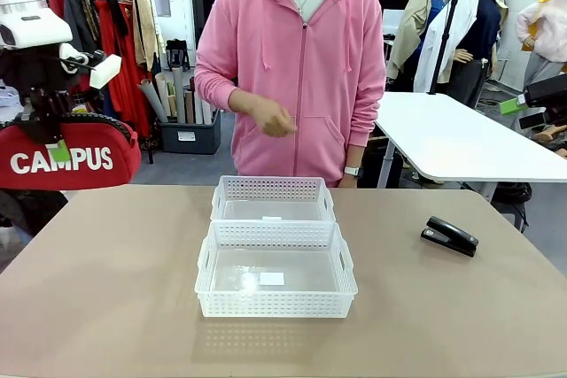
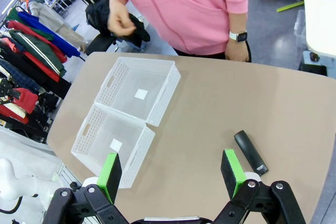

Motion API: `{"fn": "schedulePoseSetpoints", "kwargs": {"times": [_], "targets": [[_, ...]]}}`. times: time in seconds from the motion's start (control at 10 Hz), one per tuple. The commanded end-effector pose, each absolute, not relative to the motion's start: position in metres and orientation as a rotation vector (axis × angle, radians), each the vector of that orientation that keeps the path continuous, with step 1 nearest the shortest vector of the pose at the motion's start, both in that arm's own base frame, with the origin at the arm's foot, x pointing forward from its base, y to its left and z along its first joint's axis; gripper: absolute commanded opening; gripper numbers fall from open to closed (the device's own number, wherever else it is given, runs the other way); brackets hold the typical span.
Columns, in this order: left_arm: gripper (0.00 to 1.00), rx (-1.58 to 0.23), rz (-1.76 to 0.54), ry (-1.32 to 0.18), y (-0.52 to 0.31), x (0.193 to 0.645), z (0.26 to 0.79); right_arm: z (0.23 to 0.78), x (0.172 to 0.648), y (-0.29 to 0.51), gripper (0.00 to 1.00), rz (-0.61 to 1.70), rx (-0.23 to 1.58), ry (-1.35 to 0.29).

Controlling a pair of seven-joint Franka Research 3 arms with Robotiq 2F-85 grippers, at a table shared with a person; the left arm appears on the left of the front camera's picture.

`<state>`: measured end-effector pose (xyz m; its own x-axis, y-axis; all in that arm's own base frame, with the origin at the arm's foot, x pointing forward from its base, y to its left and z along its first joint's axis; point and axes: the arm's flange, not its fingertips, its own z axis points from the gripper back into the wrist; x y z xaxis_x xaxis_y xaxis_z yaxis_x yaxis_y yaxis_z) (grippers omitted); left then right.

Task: Distribute items into two baskets.
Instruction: Move the picked Pencil pouch towards the Organizing basket indicated by the person, stopping as directed.

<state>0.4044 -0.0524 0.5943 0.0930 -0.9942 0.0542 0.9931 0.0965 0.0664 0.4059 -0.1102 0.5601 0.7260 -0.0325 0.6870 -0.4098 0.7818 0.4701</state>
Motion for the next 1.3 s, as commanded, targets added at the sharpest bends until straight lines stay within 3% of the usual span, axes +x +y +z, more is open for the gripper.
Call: {"fn": "schedulePoseSetpoints", "kwargs": {"times": [0.0,1.2], "targets": [[0.0,0.017,-1.475,-0.097,-0.0521,0.4036,0.595,0.561,0.4071,-0.1101,1.0,0.23,0.667,-0.749],[0.0,0.017,-1.475,-0.097,-0.0521,0.4036,0.595,0.561,0.4071,-0.1101,1.0,0.23,0.667,-0.749]]}}
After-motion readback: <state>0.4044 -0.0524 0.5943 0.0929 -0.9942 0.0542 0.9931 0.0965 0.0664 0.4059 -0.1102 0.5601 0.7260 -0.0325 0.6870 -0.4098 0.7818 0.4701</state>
